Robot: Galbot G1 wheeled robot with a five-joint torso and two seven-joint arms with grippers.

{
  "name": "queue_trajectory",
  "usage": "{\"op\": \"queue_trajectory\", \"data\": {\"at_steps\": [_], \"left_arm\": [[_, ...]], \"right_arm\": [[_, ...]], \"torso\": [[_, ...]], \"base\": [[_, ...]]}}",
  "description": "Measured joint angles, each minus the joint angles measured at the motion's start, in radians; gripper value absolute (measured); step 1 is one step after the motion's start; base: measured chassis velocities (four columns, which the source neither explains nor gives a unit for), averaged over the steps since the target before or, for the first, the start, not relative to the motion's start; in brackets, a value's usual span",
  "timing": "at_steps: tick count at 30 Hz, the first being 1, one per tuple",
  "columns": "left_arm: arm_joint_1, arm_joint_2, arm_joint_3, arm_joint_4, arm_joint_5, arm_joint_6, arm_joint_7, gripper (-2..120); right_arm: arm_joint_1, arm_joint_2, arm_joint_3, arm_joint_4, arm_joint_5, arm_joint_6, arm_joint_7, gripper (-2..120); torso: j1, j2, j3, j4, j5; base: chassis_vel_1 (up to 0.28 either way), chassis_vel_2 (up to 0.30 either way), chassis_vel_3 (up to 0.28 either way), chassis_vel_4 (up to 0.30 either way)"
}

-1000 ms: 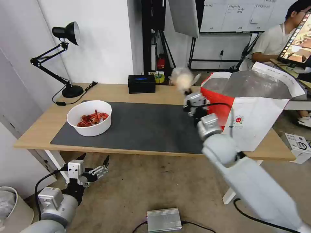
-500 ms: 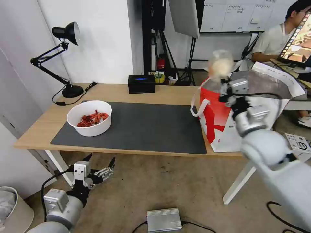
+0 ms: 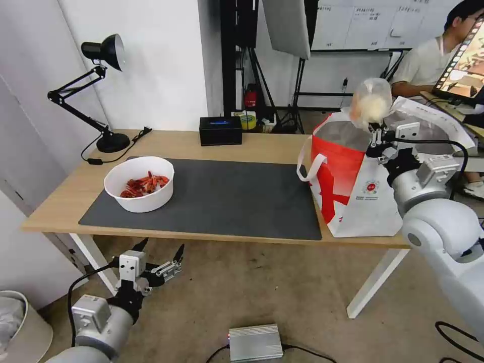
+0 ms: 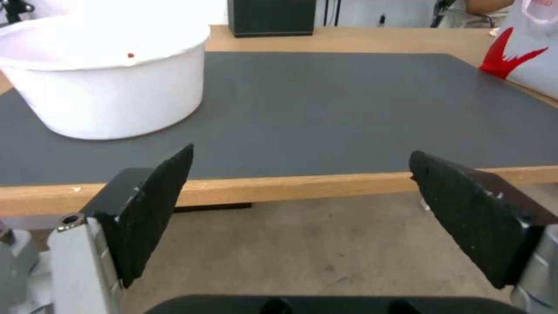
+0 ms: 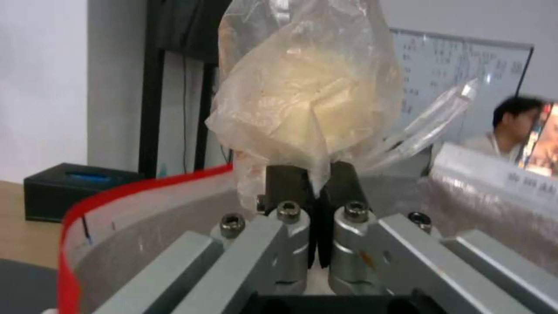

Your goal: Pick up the trash from the table and place it into the takeout bag.

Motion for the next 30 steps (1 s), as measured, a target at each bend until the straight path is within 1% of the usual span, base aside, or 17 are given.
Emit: {"op": "queue_trajectory", "data": {"at_steps": [5,7,8,10,11,12,14,16,17,20,21,23,24,26,27,28,30], "left_arm": [[-0.011,0.003,0.007,0.012,-0.002,-0.001,0.0,100],[-0.017,0.008,0.009,0.018,-0.007,-0.001,0.0,100],[-0.017,0.008,0.009,0.018,-0.007,-0.001,0.0,100],[-0.025,0.013,0.009,0.023,-0.016,-0.001,0.0,100],[-0.027,0.015,0.01,0.023,-0.018,-0.001,0.0,100],[-0.027,0.015,0.01,0.023,-0.018,-0.001,0.0,100],[-0.03,0.018,0.014,0.024,-0.037,-0.001,-0.001,100],[-0.032,0.02,0.017,0.023,-0.043,-0.001,-0.002,100],[-0.032,0.02,0.017,0.023,-0.043,-0.001,-0.002,100],[-0.037,0.021,0.018,0.024,-0.044,-0.001,-0.003,100],[-0.037,0.021,0.018,0.024,-0.044,-0.001,-0.003,100],[-0.039,0.02,0.019,0.024,-0.045,0.0,-0.003,100],[-0.039,0.02,0.019,0.024,-0.045,0.0,-0.003,100],[-0.04,0.017,0.019,0.024,-0.045,0.0,-0.004,100],[-0.039,0.016,0.019,0.024,-0.044,0.001,-0.004,100],[-0.039,0.016,0.019,0.024,-0.044,0.001,-0.004,100],[-0.035,0.013,0.015,0.021,-0.043,0.001,-0.004,100]], "right_arm": [[0.004,0.003,-0.002,0.004,0.083,-0.024,0.04,1],[0.004,0.005,-0.002,0.015,0.129,-0.027,0.056,10],[0.004,0.005,-0.002,0.015,0.129,-0.027,0.056,10],[0.004,0.006,0.0,0.024,0.178,-0.03,0.073,22],[0.004,0.006,0.001,0.025,0.184,-0.031,0.077,24],[0.004,0.006,0.001,0.025,0.184,-0.031,0.077,24],[0.006,0.007,0.003,0.022,0.189,-0.033,0.087,35],[0.006,0.008,0.004,0.02,0.188,-0.034,0.092,43],[0.006,0.008,0.004,0.02,0.188,-0.034,0.092,43],[0.007,0.008,0.006,0.02,0.184,-0.037,0.095,59],[0.007,0.008,0.006,0.02,0.184,-0.037,0.095,59],[0.008,0.007,0.007,0.02,0.183,-0.038,0.098,67],[0.008,0.007,0.007,0.02,0.183,-0.038,0.098,67],[0.008,0.003,0.01,0.021,0.181,-0.039,0.099,79],[0.008,0.002,0.011,0.02,0.18,-0.039,0.099,82],[0.008,0.002,0.011,0.02,0.18,-0.039,0.099,82],[0.01,0.0,0.011,0.013,0.178,-0.039,0.098,95]], "torso": [[0.0,0.0,0.0,-0.0001,-0.0001],[0.0,0.0,0.0,0.0,-0.0002],[0.0,0.0,0.0,0.0,-0.0002],[0.0,0.0,0.0,-0.0001,-0.0001],[0.0,0.0,0.0,-0.0001,-0.0001],[0.0,0.0,0.0,-0.0001,-0.0001],[0.0,0.0,0.0,-0.0001,-0.0001],[0.0,0.0,0.0,-0.0001,0.0],[0.0,0.0,0.0,-0.0001,0.0],[0.0,0.0,0.0,0.0,-0.0001],[0.0,0.0,0.0,0.0,-0.0001],[0.0,0.0,0.0,-0.0001,-0.0001],[0.0,0.0,0.0,-0.0001,-0.0001],[0.0,0.0,0.0,-0.0001,-0.0001],[0.0,0.0,0.0,-0.0001,-0.0001],[0.0,0.0,0.0,-0.0001,-0.0001],[0.0,0.0,0.0,-0.0001,0.0]], "base": [[0.0,0.0,0.0,0.0],[0.0,0.0,0.0,0.0],[0.0,0.0,0.0,0.0],[0.0,0.0,0.0,0.0],[0.0,0.0,0.0,0.0],[0.0,0.0,0.0,0.0],[0.0,0.0,0.0,0.0],[0.0,0.0,0.0,0.0],[0.0,0.0,0.0,0.0],[0.0,0.0,0.0,0.0],[0.0,0.0,0.0,0.0],[0.0,0.0,0.0,0.0],[0.0,0.0,0.0,0.0],[0.0,0.0,0.0,0.0],[0.0,0.0,0.0,0.0],[0.0,0.0,0.0,0.0],[0.0,0.0,0.0,0.0]]}}
